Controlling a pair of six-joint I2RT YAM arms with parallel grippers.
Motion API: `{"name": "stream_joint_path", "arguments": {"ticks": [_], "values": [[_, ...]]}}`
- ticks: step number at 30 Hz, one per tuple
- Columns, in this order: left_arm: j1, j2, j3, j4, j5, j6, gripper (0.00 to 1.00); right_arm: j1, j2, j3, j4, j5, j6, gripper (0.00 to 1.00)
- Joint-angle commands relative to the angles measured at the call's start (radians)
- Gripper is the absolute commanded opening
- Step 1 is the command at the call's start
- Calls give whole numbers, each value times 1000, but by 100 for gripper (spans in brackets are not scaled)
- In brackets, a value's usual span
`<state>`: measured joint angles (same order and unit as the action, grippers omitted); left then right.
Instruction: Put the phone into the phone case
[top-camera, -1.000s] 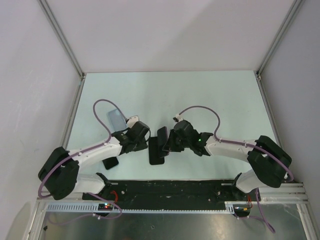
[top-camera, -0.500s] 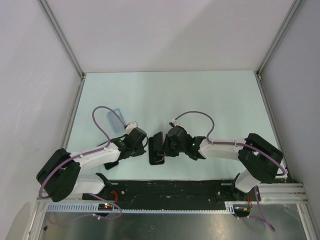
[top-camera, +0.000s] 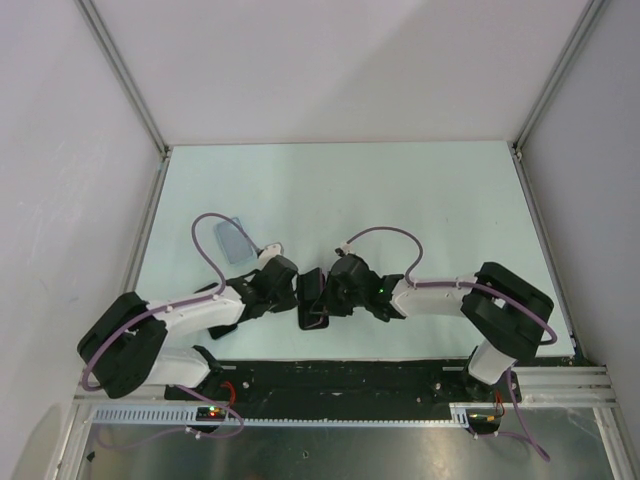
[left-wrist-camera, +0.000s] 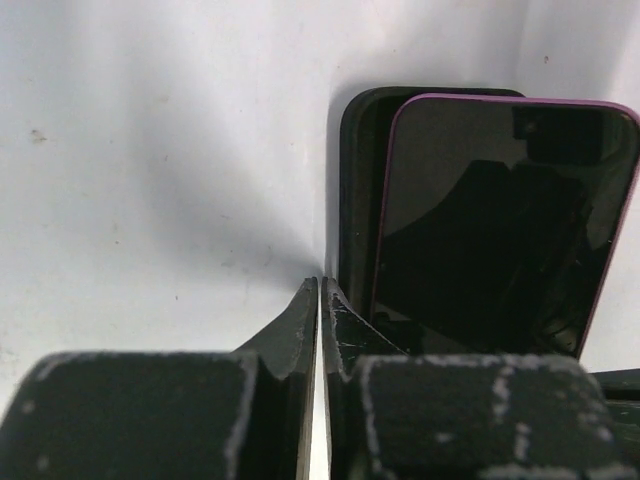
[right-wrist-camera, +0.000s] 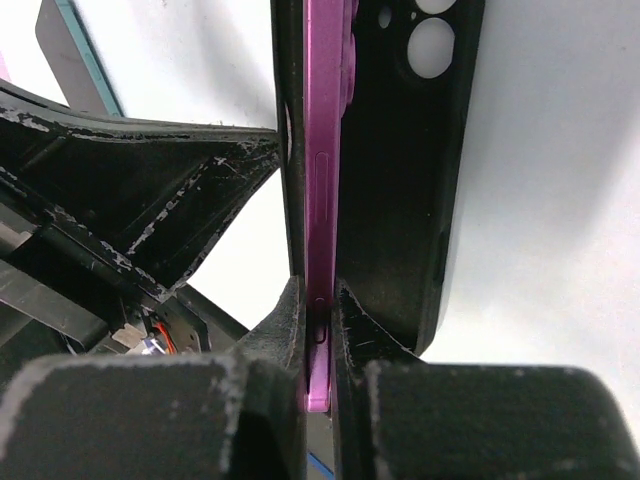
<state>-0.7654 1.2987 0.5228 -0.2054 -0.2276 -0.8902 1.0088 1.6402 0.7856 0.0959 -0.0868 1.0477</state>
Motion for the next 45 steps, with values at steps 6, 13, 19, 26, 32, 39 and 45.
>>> {"name": "stream_joint_path", "arguments": {"ticks": [6, 13, 19, 26, 32, 39, 45], "values": [[-6, 27, -2, 22, 6, -1, 7, 6, 37, 9, 74, -80, 2, 0], [-6, 26, 3, 23, 8, 1, 7, -15, 26, 10, 34, -78, -40, 17], [-7, 30, 7, 23, 7, 6, 7, -25, -20, 19, -23, -40, -88, 46], [-7, 29, 15, 23, 7, 9, 7, -25, -58, 46, -117, 15, -123, 51], [-7, 32, 14, 22, 9, 10, 7, -23, -66, 73, -191, 74, -149, 50], [-6, 28, 13, 22, 9, 10, 7, -18, -43, 109, -232, 154, -182, 47], [-7, 32, 20, 23, 12, 11, 7, -17, -5, 163, -258, 187, -214, 38]]}}
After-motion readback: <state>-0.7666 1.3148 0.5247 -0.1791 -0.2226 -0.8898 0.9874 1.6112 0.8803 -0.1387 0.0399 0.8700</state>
